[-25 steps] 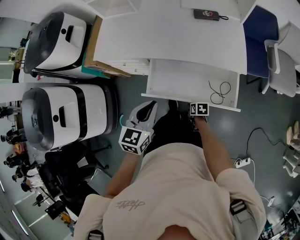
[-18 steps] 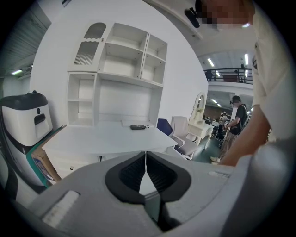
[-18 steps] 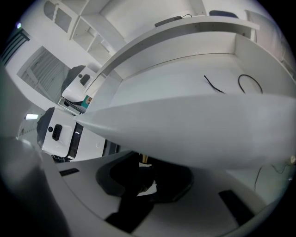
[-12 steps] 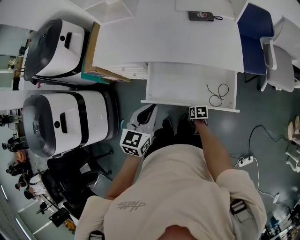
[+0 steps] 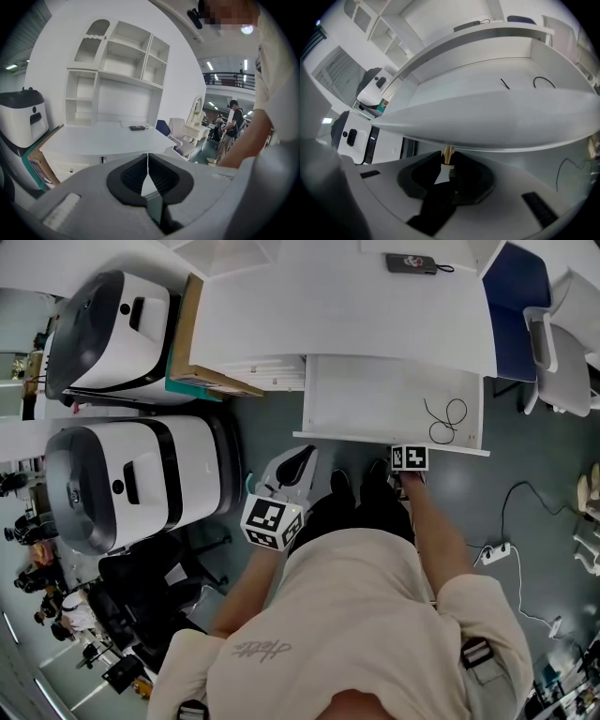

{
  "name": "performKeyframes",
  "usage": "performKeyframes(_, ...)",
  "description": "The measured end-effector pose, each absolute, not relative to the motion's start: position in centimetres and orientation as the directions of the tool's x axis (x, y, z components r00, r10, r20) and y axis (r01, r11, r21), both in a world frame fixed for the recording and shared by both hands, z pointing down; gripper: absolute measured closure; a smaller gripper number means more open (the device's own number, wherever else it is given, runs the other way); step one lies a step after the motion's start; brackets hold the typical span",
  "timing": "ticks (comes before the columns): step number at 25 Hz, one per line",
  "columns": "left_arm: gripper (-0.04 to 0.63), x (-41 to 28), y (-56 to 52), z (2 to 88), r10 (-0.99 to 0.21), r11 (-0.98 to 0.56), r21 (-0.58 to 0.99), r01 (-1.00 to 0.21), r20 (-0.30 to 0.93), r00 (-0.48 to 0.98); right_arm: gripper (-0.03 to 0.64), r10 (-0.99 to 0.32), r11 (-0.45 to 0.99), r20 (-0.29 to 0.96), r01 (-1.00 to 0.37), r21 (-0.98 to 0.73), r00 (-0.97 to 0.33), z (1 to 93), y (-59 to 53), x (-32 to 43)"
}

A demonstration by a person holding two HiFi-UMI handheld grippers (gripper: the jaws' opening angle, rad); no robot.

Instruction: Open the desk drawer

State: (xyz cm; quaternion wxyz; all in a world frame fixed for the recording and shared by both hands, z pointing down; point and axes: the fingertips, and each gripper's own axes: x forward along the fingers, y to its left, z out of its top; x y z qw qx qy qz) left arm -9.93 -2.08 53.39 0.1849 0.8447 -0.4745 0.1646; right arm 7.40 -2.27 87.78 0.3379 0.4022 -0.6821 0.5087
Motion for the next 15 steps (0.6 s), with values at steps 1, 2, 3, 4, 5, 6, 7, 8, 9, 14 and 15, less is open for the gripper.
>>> performKeyframes(1, 0.577, -10.3, -2.1, 53.3, -0.741, -0.484, 0.156, -0.861, 0.451, 0.498, 0.528, -0.210, 0.141, 0.869, -0.893, -0.427, -0.448, 87.7, -2.4, 7.5)
performKeyframes(2, 0.577, -10.6, -2.2, 53.1, -0.741, -0.487, 0.157, -0.859, 0.447, 0.501, 0.528, -0.215, 0.129, 0.868, -0.894, -0.428, -0.447, 87.5, -2.5, 7.6)
performKeyframes(3, 0.577, -11.0, -2.2, 52.9, -0.741, -0.490, 0.158, -0.857, 0.442, 0.505, 0.528, -0.222, 0.125, 0.870, -0.897, -0.423, -0.441, 87.3, -2.5, 7.8)
performKeyframes(4, 0.577, -11.4, -2.2, 52.8, -0.743, -0.492, 0.159, -0.856, 0.435, 0.508, 0.529, -0.231, 0.129, 0.872, -0.902, -0.413, -0.432, 87.0, -2.5, 8.0)
performKeyframes(5, 0.577, -11.8, -2.2, 52.6, -0.744, -0.494, 0.161, -0.854, 0.430, 0.511, 0.528, -0.241, 0.132, 0.874, -0.906, -0.401, -0.422, 86.5, -2.3, 8.1)
performKeyframes(6, 0.577, -12.2, -2.2, 52.5, -0.745, -0.495, 0.165, -0.853, 0.424, 0.514, 0.528, -0.254, 0.128, 0.874, -0.910, -0.394, -0.414, 86.0, -2.1, 8.3)
performKeyframes(7, 0.577, -12.6, -2.2, 52.5, -0.745, -0.496, 0.171, -0.851, 0.419, 0.519, 0.529, -0.269, 0.116, 0.872, -0.913, -0.392, -0.409, 85.4, -1.9, 8.5)
performKeyframes(8, 0.578, -12.8, -2.3, 52.5, -0.744, -0.499, 0.178, -0.848, 0.413, 0.525, 0.529, -0.284, 0.099, 0.869, -0.914, -0.395, -0.406, 84.8, -1.7, 8.8)
performKeyframes(9, 0.577, -12.9, -2.4, 52.5, -0.743, -0.503, 0.185, -0.844, 0.407, 0.532, 0.529, -0.298, 0.082, 0.863, -0.912, -0.401, -0.407, 84.2, -1.4, 9.0)
performKeyframes(14, 0.577, -13.0, -2.4, 52.2, -0.726, -0.544, 0.205, -0.813, 0.371, 0.579, 0.529, -0.388, 0.049, 0.808, -0.886, -0.461, -0.442, 79.7, 0.7, 9.4)
performKeyframes(15, 0.577, -12.9, -2.3, 52.1, -0.720, -0.557, 0.204, -0.805, 0.363, 0.591, 0.529, -0.412, 0.049, 0.792, -0.879, -0.474, -0.450, 78.5, 1.0, 9.4)
